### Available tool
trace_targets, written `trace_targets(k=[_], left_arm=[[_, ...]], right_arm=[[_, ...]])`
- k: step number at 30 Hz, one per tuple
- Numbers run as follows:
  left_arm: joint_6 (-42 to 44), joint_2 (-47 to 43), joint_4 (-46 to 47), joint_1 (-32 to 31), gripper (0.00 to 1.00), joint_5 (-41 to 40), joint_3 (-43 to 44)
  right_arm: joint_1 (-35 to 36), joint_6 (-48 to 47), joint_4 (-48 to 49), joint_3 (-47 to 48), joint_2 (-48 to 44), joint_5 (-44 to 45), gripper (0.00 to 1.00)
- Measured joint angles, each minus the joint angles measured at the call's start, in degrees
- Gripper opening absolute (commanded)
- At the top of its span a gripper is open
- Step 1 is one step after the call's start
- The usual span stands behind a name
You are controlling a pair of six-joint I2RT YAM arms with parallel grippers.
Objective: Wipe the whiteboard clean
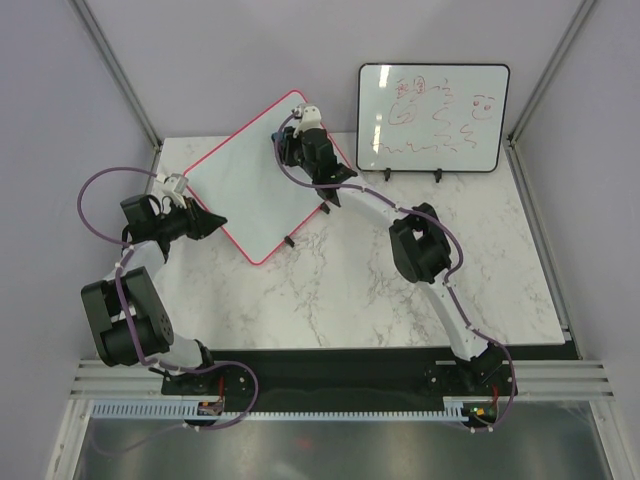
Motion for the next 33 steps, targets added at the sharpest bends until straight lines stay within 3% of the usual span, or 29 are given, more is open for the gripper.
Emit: trace_targets(k=[16, 25, 33], left_arm=[[1.86, -1.31, -0.83, -0.11, 0.02, -0.20, 0.00], [1.73, -1.73, -2.78, 0.07, 0.02, -0.39, -0.02], [1.55, -1.73, -3.19, 0.26, 0.02, -0.63, -0.02]], right_arm=[[-8.09, -1.51, -5.01, -3.08, -1.44, 3.48, 0.00], [-3.37, -5.31, -5.31, -3.23, -1.53, 3.23, 0.00], [4.28, -8.24, -0.76, -9.49, -5.88, 1.73, 0.00]])
